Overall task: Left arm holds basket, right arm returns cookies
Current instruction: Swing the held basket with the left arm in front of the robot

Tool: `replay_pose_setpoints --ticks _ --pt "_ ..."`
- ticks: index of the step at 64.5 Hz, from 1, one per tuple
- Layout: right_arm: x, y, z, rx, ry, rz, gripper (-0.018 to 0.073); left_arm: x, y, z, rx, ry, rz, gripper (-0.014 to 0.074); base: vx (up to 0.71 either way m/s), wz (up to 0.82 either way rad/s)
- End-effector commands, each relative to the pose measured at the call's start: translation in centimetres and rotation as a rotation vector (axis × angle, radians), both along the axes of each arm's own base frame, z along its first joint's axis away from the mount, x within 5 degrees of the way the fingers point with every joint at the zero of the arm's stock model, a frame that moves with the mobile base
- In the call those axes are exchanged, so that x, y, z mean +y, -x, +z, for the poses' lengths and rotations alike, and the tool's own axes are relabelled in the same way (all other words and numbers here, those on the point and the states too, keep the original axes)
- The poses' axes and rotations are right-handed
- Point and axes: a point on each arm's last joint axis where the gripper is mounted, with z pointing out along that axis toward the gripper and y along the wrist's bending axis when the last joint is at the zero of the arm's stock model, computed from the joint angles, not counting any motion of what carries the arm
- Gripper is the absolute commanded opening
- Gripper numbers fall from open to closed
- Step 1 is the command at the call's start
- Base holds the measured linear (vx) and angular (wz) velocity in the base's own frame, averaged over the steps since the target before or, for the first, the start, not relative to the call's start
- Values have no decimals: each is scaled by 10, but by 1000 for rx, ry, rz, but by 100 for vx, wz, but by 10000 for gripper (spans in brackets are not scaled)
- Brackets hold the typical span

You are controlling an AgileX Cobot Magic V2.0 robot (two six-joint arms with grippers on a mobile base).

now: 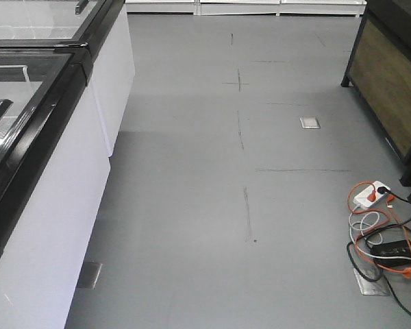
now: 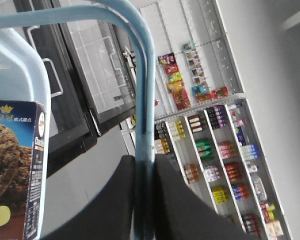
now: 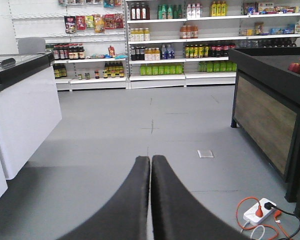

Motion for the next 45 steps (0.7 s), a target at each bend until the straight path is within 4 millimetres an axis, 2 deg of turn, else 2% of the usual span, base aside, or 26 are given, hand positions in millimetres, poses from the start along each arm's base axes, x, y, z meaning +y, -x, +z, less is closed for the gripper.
replay_pose_setpoints --ticks 1,11,22,34,45 --pt "2 0 0 -64 22 15 -3 -13 23 45 -203 -79 0 -8 0 0" --pt "2 0 0 -64 22 15 -3 -34 44 62 -251 -85 -68 -8 0 0" --pt "2 0 0 -64 22 15 -3 -60 64 72 -243 -98 -183 -8 0 0" --pt "2 0 0 -64 22 15 -3 -91 90 77 -179 -292 -353 -8 0 0" --pt "2 0 0 -64 22 15 -3 -114 109 78 -156 -402 -524 -8 0 0"
